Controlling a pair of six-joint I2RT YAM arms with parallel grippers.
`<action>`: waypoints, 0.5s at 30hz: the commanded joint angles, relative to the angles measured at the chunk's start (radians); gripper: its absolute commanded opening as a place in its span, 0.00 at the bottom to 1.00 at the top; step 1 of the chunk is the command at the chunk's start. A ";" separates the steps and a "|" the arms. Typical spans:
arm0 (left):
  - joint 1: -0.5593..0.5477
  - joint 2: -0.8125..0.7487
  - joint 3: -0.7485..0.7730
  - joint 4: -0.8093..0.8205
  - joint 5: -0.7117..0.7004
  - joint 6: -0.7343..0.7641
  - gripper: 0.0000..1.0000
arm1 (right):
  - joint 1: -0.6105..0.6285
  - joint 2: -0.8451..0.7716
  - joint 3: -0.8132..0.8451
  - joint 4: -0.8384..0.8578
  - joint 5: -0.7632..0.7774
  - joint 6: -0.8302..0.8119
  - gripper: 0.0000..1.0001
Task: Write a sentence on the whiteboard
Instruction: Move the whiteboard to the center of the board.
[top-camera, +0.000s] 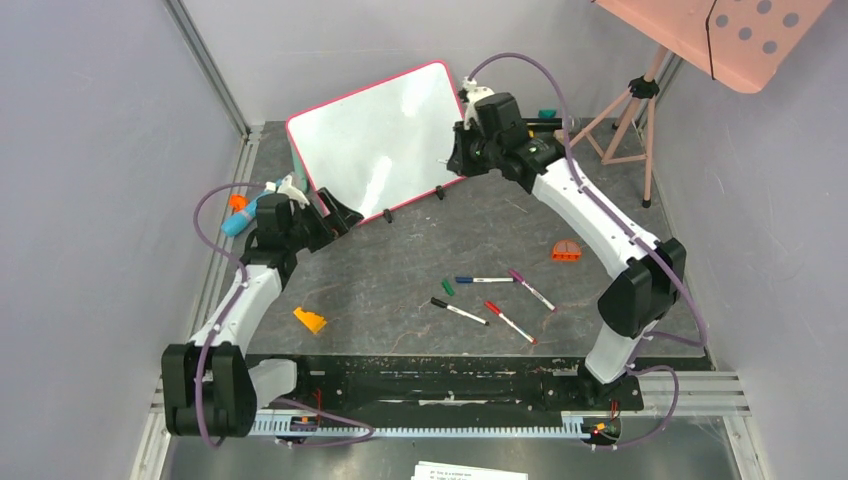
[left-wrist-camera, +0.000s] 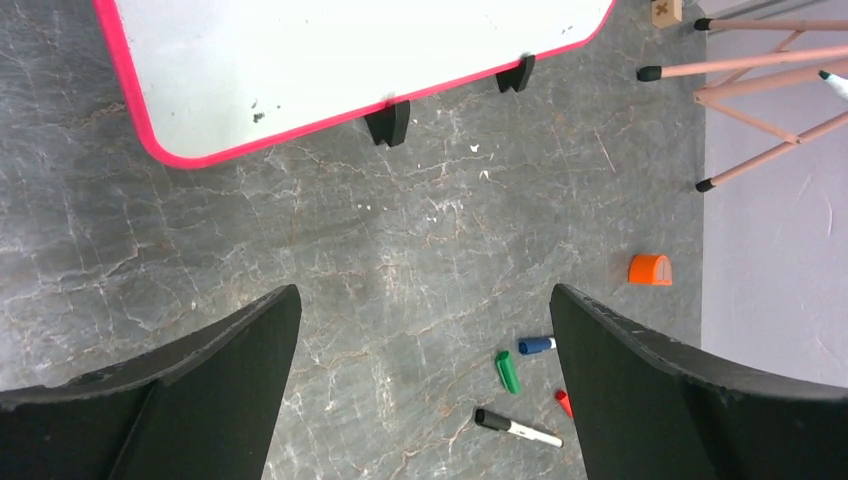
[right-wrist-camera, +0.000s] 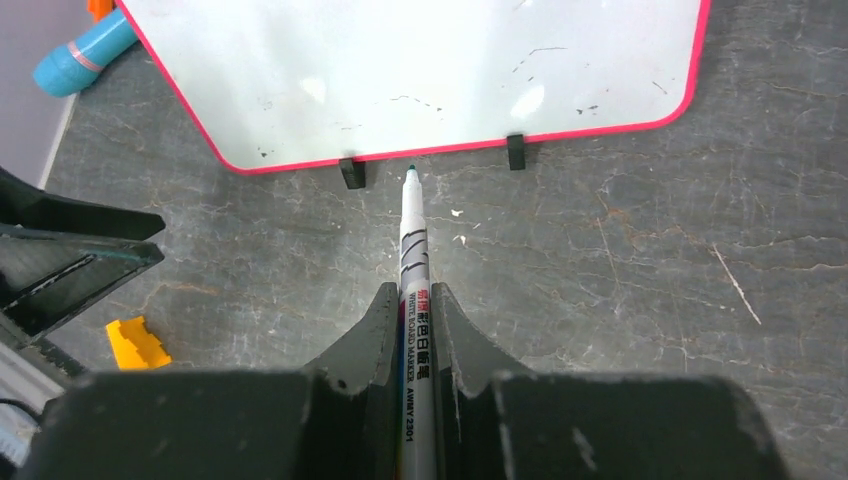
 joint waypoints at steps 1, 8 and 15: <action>0.037 0.057 0.118 0.126 -0.026 0.013 1.00 | -0.138 -0.040 -0.037 0.061 -0.230 0.021 0.00; 0.200 0.251 0.238 0.238 0.043 -0.053 1.00 | -0.213 -0.053 -0.087 0.077 -0.335 0.046 0.00; 0.236 0.398 0.361 0.288 0.057 -0.007 1.00 | -0.246 -0.083 -0.129 0.053 -0.344 0.050 0.00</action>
